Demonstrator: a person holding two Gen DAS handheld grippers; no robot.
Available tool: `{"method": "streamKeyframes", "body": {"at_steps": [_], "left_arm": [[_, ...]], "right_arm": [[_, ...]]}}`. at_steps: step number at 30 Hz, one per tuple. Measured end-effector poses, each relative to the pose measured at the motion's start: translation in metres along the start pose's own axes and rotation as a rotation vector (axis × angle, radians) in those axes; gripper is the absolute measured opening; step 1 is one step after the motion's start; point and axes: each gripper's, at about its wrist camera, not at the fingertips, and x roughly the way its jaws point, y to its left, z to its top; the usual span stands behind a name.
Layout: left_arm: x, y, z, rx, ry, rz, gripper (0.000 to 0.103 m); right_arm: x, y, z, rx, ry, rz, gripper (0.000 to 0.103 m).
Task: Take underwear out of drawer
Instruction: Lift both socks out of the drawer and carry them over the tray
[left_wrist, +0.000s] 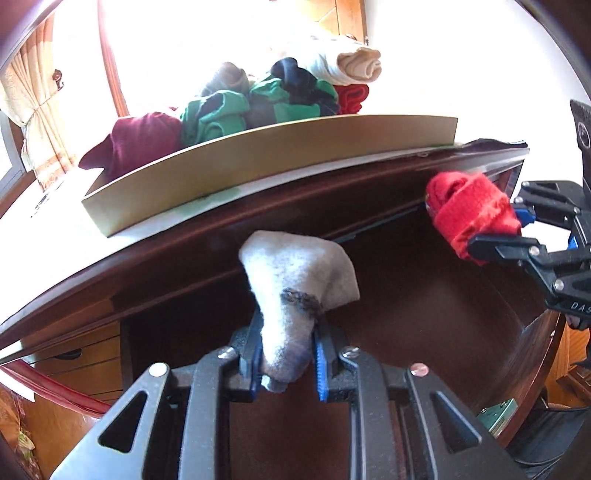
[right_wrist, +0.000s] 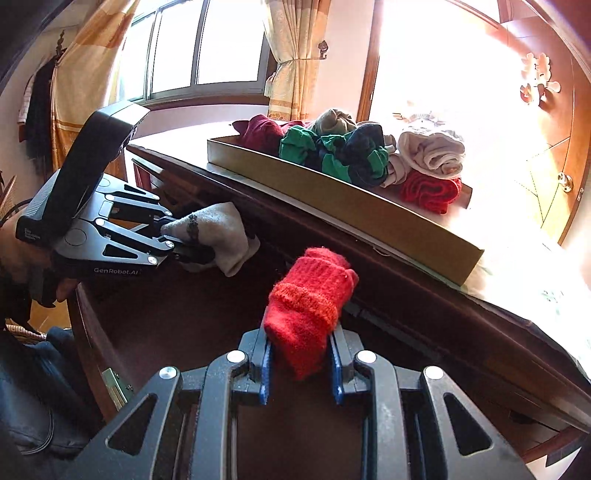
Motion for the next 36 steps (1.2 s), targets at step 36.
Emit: {"method": "streamKeyframes", "body": {"at_steps": [36], "left_arm": [[-0.059,0.010,0.017,-0.093,-0.227,0.048,0.020]], "right_arm": [[-0.026,-0.013,0.013,0.047,-0.217,-0.033,0.026]]}}
